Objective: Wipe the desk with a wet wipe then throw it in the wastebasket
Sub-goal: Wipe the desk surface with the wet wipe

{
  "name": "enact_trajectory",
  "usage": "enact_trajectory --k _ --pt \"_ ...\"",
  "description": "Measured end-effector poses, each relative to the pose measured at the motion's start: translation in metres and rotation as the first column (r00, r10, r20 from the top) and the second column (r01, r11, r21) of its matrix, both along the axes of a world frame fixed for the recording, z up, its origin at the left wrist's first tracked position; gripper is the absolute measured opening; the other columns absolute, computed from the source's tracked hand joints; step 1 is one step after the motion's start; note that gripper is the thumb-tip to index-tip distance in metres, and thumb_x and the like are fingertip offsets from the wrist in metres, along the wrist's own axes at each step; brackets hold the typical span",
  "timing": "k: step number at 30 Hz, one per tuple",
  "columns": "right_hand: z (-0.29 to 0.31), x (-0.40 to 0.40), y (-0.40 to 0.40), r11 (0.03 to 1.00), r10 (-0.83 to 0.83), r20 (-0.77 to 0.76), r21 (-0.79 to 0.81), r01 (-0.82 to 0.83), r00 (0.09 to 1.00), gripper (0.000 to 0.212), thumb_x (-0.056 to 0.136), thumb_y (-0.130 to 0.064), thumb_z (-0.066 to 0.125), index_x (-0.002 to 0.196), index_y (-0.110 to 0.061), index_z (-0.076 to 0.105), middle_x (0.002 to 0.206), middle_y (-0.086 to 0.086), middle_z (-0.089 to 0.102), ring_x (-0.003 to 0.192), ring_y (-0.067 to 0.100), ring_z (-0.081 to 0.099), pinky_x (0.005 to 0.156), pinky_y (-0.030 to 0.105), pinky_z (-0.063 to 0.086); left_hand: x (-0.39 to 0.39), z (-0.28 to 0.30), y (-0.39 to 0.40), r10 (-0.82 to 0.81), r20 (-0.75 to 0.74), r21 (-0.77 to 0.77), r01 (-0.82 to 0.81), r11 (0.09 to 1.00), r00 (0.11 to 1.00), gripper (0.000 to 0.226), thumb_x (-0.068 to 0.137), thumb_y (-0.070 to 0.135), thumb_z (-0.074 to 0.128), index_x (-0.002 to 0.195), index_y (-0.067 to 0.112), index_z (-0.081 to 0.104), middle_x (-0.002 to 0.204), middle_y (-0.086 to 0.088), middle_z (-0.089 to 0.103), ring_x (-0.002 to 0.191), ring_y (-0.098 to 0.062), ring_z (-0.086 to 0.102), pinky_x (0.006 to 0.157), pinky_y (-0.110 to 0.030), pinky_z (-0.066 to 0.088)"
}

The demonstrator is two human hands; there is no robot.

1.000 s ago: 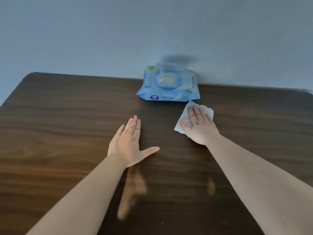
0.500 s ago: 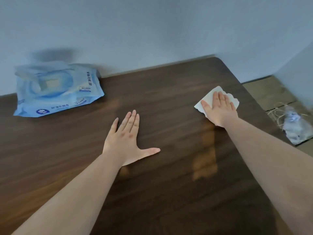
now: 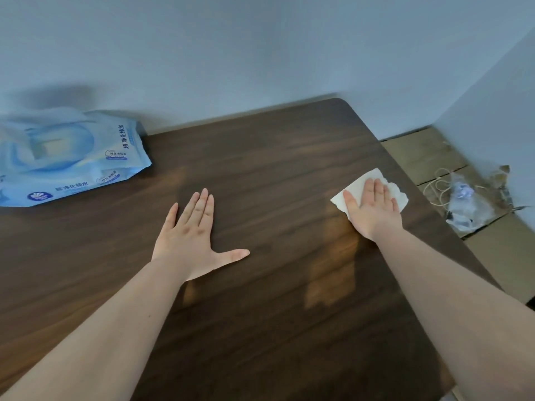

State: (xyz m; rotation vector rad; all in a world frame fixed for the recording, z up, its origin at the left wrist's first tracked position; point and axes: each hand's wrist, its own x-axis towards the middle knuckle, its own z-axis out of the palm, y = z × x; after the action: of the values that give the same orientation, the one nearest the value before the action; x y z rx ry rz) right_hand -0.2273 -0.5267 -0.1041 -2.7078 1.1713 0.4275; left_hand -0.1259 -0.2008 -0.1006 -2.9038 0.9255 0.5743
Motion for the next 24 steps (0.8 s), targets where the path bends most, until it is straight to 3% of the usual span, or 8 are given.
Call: enact_trajectory --k 7,12,18,24 --pt "0.006 -0.037 0.077 0.975 0.222 -0.086 0.005 -0.223 0.971 0.076 0.093 -0.061 0.006 0.149 -0.014 -0.013 0.160 0.007 -0.012 0.147 0.023 -0.010 0.119 0.040 -0.004 -0.024 0.010 0.023 0.013 -0.080 -0.030 -0.015 0.999 0.997 0.123 0.057 0.094 0.009 0.146 0.015 -0.022 0.156 0.001 -0.026 0.143 -0.012 -0.021 0.118 -0.039 -0.008" --pt "0.010 -0.014 0.165 0.906 0.422 -0.031 0.044 -0.420 0.906 0.075 0.094 -0.059 0.008 0.149 -0.013 -0.013 0.160 0.006 -0.012 0.147 0.021 -0.013 0.119 0.040 -0.005 -0.041 0.021 0.117 0.204 -0.054 0.026 -0.203 0.979 0.978 0.121 0.061 0.092 0.014 0.147 0.015 -0.019 0.157 0.000 -0.022 0.144 -0.014 -0.018 0.118 -0.040 -0.004" --pt "0.005 0.012 0.331 0.653 0.746 0.063 0.124 -0.747 0.663 0.075 0.094 -0.061 0.009 0.148 -0.015 -0.016 0.159 0.002 -0.017 0.145 0.018 -0.019 0.118 0.038 -0.011 -0.089 0.029 0.271 0.456 -0.020 0.060 -0.454 0.889 0.890 0.130 0.050 0.097 0.001 0.147 0.011 -0.016 0.157 -0.004 -0.018 0.145 -0.017 -0.015 0.118 -0.040 -0.001" --pt "0.004 0.025 0.485 0.396 0.908 0.082 0.158 -0.905 0.412 0.074 0.094 -0.060 0.008 0.149 -0.016 -0.015 0.158 0.000 -0.021 0.143 0.016 -0.024 0.118 0.039 -0.013 -0.153 0.028 0.385 0.724 -0.022 0.118 -0.718 0.686 0.689 0.132 0.053 0.095 0.011 0.146 0.005 -0.017 0.157 -0.010 -0.020 0.145 -0.019 -0.016 0.119 -0.038 0.000"
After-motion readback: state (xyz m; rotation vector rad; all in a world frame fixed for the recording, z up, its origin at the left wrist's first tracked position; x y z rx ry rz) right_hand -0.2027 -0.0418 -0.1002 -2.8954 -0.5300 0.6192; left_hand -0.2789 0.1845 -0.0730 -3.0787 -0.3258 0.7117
